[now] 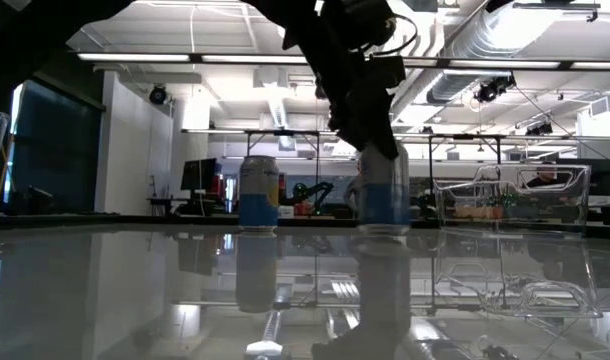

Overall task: Sort soda cans
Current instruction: Put the top blue-white soda can into the top transparent bin

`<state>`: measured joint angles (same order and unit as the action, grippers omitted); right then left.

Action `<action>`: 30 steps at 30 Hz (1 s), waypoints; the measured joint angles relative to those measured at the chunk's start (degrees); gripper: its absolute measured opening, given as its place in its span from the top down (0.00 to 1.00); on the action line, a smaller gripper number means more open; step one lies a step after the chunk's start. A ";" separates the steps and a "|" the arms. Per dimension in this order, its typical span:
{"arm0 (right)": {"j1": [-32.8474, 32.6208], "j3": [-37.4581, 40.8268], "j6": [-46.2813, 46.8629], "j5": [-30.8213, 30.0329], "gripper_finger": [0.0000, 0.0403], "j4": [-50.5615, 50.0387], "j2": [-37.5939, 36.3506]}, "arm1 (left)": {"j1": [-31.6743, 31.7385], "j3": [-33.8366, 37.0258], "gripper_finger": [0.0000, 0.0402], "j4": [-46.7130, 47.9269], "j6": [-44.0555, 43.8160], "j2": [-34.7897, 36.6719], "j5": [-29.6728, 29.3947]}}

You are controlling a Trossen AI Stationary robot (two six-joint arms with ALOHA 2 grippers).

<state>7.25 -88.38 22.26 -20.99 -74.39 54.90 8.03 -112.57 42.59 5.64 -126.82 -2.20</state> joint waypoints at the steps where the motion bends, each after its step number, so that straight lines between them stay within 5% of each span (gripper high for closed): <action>1: 0.00 0.00 0.00 0.00 0.21 -0.06 0.30 | -0.02 -0.06 0.18 -0.22 -0.54 0.02 0.33; 6: 0.00 0.00 -0.39 0.88 0.21 -0.98 2.20 | -0.02 -0.09 0.11 -0.29 -0.62 0.02 0.45; 11: 0.00 1.37 -5.26 8.94 0.21 -1.24 4.87 | 0.00 -0.07 0.09 0.98 -0.55 1.31 3.01; 18: 1.68 16.16 -15.33 19.46 0.21 11.60 5.95 | 0.00 -0.07 0.09 7.64 -2.55 9.63 3.09; 26: 4.42 27.63 -15.91 35.51 0.21 42.05 11.82 | -0.12 -0.07 0.08 20.02 -9.07 19.23 -7.50; 30: 3.81 22.00 -24.42 34.22 0.21 39.43 19.17 | -0.28 -0.07 0.09 25.02 -12.63 22.46 -12.49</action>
<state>11.05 -66.37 -2.16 13.22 -34.96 74.07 7.75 -112.64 67.61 -7.00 -104.37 -14.69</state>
